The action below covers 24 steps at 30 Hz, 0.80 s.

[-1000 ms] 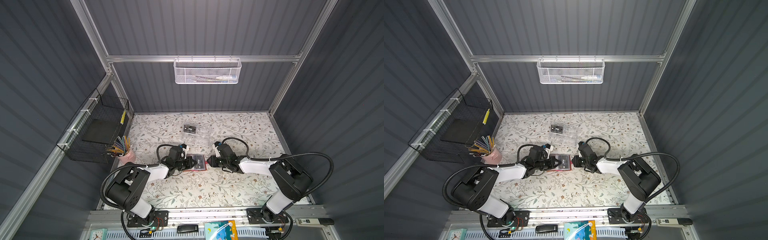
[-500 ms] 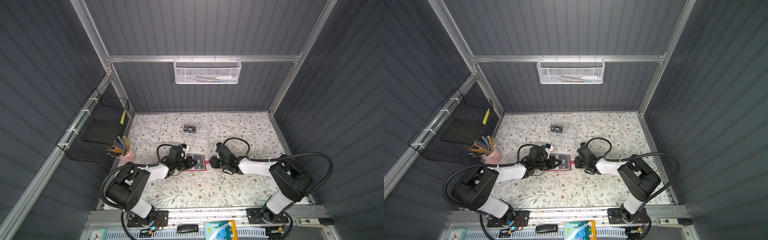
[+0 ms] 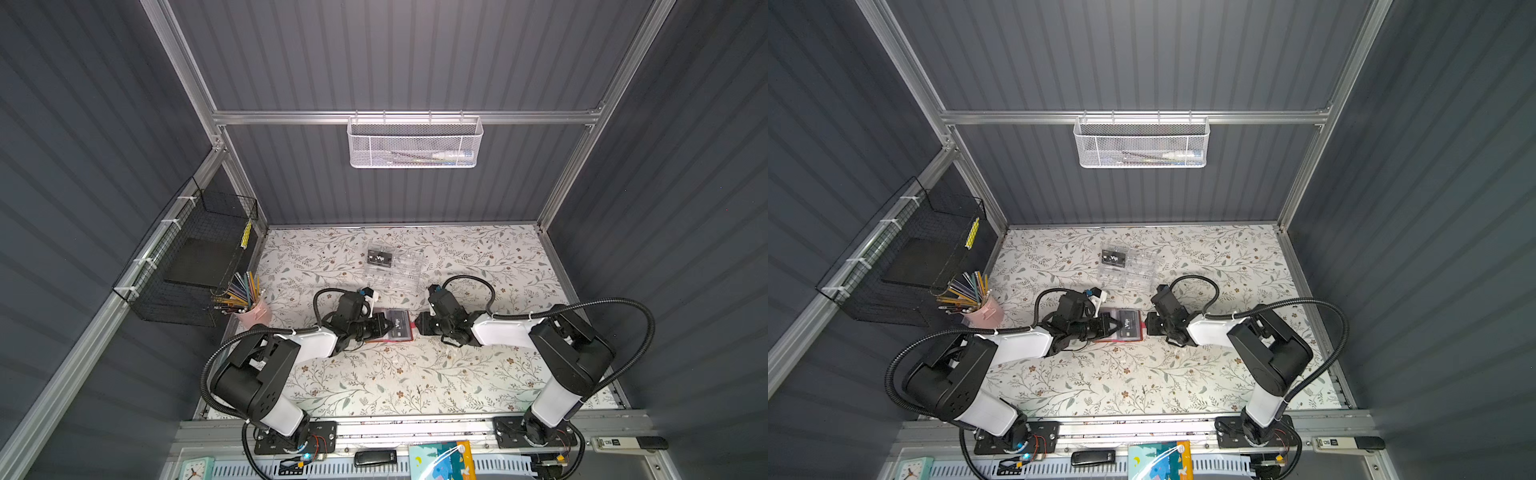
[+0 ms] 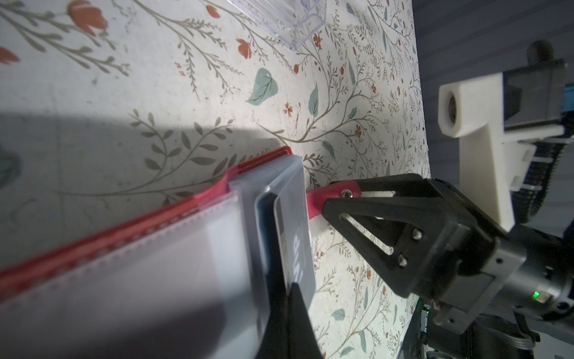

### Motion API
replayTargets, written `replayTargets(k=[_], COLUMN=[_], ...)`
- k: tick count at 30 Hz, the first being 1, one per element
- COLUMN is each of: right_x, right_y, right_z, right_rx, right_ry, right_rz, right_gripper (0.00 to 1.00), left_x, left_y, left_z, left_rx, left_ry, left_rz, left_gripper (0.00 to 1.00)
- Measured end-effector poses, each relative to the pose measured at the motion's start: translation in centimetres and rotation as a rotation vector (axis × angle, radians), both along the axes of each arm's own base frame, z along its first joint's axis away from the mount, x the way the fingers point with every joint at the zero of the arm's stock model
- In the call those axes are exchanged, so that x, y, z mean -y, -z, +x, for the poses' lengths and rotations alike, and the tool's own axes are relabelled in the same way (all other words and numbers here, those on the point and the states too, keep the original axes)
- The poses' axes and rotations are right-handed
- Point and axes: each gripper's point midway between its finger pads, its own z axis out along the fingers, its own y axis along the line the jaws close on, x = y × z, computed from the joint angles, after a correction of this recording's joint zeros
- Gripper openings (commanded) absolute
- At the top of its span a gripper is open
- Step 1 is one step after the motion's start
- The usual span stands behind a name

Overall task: Take the credit cards out of the card holder
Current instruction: Take out the credit card from the card slot.

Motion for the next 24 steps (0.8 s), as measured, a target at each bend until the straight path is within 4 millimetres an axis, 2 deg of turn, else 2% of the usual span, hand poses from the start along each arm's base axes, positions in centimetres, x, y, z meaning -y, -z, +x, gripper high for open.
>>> replayTargets(k=[2, 4, 8, 15, 24], right_x=[-0.4, -0.3, 0.1, 1.3, 1.3], right_y=[0.2, 0.3, 0.4, -0.8, -0.9], right_z=[0.1, 0.0, 0.1, 0.9, 0.9], right_rx=[-0.003, -0.002, -0.002, 0.022, 0.01], right_ry=[-0.006, -0.007, -0.002, 0.01, -0.016], right_rz=[0.003, -0.006, -0.023, -0.02, 0.0], right_gripper=[0.06, 0.0, 0.0, 0.0, 0.0], left_x=[0.0, -0.1, -0.2, -0.4, -1.0], left_y=[0.0, 0.0, -0.1, -0.2, -0.3], left_z=[0.0, 0.1, 0.1, 0.1, 0.2], left_rx=[0.0, 0.001, 0.005, 0.005, -0.005], left_ry=[-0.001, -0.001, 0.008, 0.026, 0.036], left_rz=[0.0, 0.0, -0.003, -0.015, -0.031], left_gripper=[0.0, 0.0, 0.0, 0.0, 0.0])
